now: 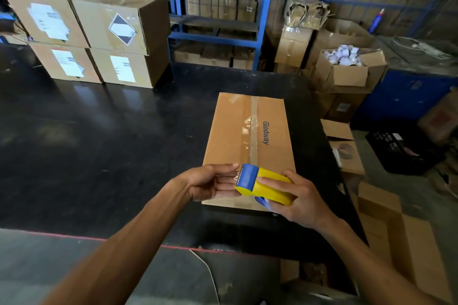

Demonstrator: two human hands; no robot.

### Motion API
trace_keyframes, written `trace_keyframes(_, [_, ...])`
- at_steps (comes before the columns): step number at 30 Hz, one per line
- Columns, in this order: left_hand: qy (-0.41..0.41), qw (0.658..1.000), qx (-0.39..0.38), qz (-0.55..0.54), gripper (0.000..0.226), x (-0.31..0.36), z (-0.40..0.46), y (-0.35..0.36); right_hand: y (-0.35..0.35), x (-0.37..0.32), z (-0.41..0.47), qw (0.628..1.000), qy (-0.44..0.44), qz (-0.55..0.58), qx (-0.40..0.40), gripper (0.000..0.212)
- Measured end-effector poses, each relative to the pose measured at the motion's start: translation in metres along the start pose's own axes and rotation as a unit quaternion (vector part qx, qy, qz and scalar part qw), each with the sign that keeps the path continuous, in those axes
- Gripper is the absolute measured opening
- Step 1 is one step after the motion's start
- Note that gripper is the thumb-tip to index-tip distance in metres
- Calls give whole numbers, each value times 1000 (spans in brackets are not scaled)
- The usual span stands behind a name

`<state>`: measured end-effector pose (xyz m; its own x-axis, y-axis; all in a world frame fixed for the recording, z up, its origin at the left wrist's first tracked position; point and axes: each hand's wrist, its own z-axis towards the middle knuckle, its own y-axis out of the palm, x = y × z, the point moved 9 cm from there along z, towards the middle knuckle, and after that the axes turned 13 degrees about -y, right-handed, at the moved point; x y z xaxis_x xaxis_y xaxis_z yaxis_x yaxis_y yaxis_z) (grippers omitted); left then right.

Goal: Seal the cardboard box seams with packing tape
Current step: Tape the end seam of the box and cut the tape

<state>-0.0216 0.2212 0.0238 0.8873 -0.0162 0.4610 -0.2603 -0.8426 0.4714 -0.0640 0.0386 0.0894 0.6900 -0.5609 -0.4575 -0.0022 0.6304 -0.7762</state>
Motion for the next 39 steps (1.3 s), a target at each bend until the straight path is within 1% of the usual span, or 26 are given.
trace_keyframes(2, [-8, 1000, 5, -20, 18, -2, 0, -1, -2, -3, 1, 999, -1, 21, 27, 54])
trace_keyframes(3, [-13, 999, 13, -31, 13, -4, 0, -2, -1, -3, 0, 999, 1, 26, 33, 53])
trace_keyframes(5, [-3, 999, 46, -19, 14, -5, 3, -7, 3, -2, 1, 999, 13, 26, 22, 53])
trace_keyframes(8, [41, 991, 124, 37, 14, 1, 5, -15, 12, -1, 5, 999, 21, -22, -39, 57])
trace_keyframes(10, [61, 983, 171, 38, 9, 7, 2, -25, 8, 2, 8, 996, 20, -52, -69, 56])
trace_keyframes(13, [101, 970, 220, 25, 10, 15, -8, -48, -9, 14, 7, 992, 13, -82, -96, 55])
trace_keyframes(16, [165, 945, 276, 64, 14, 16, -15, -69, -13, 22, 7, 980, -8, -126, -153, 54])
trace_keyframes(19, [241, 901, 347, 94, 16, 9, -17, -79, -3, 21, 12, 968, -30, -157, -192, 52])
trace_keyframes(21, [262, 876, 389, 109, 14, 2, -16, -84, 4, 18, 14, 962, -43, -172, -208, 51])
trace_keyframes(25, [275, 865, 407, 100, 17, -7, -8, -91, 23, 21, 14, 946, -56, -217, -236, 55])
trace_keyframes(31, [291, 840, 443, 114, 20, -3, -3, -109, 40, 21, 28, 924, -40, -268, -269, 49])
trace_keyframes(34, [285, 838, 453, 100, 20, -6, 1, -118, 50, 20, 35, 912, -23, -276, -302, 49])
trace_keyframes(39, [279, 843, 453, 78, 20, -12, 6, -129, 61, 20, 43, 909, -9, -262, -324, 50])
